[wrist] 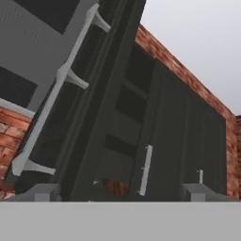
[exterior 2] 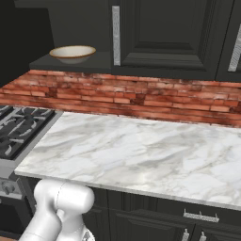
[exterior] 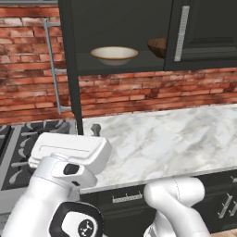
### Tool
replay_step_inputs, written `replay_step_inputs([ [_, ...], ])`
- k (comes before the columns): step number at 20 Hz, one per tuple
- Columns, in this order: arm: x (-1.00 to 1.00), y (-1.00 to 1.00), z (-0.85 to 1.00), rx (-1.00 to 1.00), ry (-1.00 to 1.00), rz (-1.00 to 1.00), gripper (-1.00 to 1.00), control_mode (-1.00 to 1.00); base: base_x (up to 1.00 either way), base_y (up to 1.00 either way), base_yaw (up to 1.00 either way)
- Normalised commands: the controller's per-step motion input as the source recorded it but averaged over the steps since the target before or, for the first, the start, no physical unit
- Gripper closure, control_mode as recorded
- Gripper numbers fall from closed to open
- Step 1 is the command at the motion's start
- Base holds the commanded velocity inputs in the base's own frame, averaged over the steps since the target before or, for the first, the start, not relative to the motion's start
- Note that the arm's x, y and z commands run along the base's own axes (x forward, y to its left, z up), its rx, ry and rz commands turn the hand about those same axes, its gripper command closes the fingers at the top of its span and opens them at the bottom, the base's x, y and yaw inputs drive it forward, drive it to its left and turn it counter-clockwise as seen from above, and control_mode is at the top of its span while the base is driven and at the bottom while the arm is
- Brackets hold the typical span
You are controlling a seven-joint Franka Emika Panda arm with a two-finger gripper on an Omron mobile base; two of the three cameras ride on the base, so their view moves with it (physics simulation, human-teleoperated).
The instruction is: Open the cabinet. Pick the bowls from the counter and place them in the cabinet. Then close the cabinet.
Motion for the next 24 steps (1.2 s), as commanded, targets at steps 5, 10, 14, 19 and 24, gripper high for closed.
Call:
replay_step_inputs([
  [5,0.15,0.08,-0.06,0.2,0.01,-0.01,-1.0,-1.0,0.0,0.0,0.0],
  [10,0.31,0.0,-0.19,0.18,0.04,-0.05,-1.0,-1.0,0.0,0.0,0.0],
  [14,0.44,-0.01,-0.23,0.16,0.03,-0.05,-1.0,-1.0,0.0,0.0,0.0],
  [19,0.55,0.0,-0.18,0.03,0.0,-0.04,-1.0,-1.0,0.0,0.0,0.0],
  [24,0.45,-0.09,-0.13,0.0,0.0,-0.03,-1.0,-1.0,0.0,0.0,0.0],
])
